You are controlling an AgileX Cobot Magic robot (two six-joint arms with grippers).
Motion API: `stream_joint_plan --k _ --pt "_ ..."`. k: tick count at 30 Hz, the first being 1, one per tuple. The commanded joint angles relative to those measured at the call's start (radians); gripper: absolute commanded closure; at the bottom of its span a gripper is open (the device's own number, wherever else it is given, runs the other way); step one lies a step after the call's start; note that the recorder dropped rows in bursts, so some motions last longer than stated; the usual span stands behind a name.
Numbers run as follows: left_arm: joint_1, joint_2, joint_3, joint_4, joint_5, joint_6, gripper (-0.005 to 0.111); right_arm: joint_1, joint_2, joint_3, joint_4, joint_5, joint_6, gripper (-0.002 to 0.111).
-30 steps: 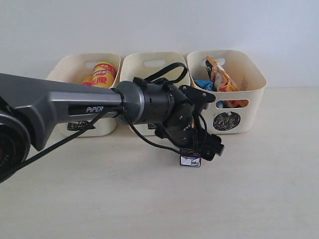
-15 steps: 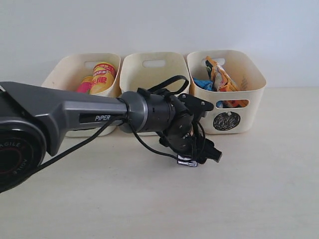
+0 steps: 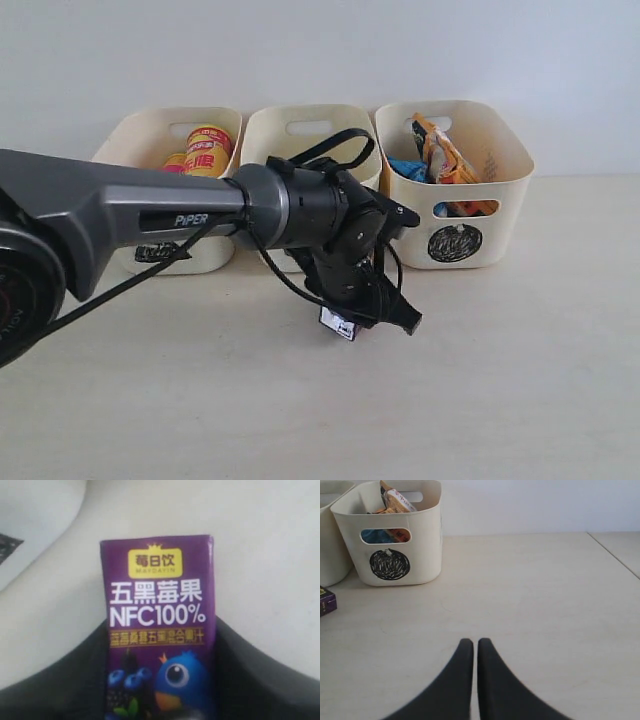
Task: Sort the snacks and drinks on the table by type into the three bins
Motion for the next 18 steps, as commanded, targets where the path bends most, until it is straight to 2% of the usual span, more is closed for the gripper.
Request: stream_joint_plan --k 1,5,10,18 --pt "-0.032 -0.084 0.008 -0.023 0.076 0.156 0.103 -0.004 -0.005 0.004 -0.002 -0.008 0.000 0.108" --pt "-0.060 -0.164 0.008 -0.023 0.139 0.265 0.103 -0.004 -0.005 0.004 -0.002 -0.008 0.000 0.108" --pt "-0.061 -0.267 0.008 -0.030 0.135 0.315 0.103 -0.004 -0.005 0.004 -0.002 -0.008 0.000 0.108" --pt "0.008 -0.401 0.008 -0.014 0.055 0.335 0.103 -0.004 -0.005 0.004 -0.002 -0.008 0.000 0.108"
